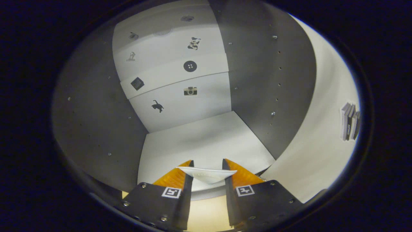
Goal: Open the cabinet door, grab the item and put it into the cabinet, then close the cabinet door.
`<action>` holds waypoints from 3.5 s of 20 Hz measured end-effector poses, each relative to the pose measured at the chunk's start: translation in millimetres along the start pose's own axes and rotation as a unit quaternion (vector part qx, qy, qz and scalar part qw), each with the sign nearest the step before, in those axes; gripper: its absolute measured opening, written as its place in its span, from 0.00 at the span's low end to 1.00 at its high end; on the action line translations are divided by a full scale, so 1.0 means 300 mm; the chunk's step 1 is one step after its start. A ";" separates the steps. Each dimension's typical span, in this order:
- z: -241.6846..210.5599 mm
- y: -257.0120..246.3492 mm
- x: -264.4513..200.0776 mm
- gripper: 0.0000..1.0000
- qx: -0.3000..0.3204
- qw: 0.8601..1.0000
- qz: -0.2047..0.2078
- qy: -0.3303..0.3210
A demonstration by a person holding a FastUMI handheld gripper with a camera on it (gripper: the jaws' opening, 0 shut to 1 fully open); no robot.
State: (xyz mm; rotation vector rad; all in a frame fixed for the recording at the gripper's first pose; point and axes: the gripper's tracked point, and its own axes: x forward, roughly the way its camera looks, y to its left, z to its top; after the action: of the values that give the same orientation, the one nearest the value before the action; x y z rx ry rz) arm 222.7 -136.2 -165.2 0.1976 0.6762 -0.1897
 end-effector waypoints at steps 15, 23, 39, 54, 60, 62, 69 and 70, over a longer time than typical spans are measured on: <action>0.015 0.022 0.112 0.50 -0.027 0.999 -0.017 0.036; 0.068 0.066 0.045 0.94 -0.036 0.999 0.026 -0.024; 0.164 -0.035 -0.510 1.00 -0.053 0.970 0.028 -0.235; -0.012 -0.263 -1.079 0.99 -0.039 0.939 -0.065 -0.335; -0.130 -0.456 -1.258 0.97 -0.035 0.930 -0.140 -0.337; -0.163 -0.546 -1.328 0.97 -0.022 0.926 -0.168 -0.339; -0.198 -0.825 -1.445 0.97 0.020 0.908 -0.243 -0.342; -0.191 -0.860 -1.447 0.98 0.024 0.905 -0.251 -0.342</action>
State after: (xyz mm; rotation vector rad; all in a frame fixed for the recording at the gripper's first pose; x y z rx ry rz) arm -204.6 -323.8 36.3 -0.0099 0.0034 -0.7361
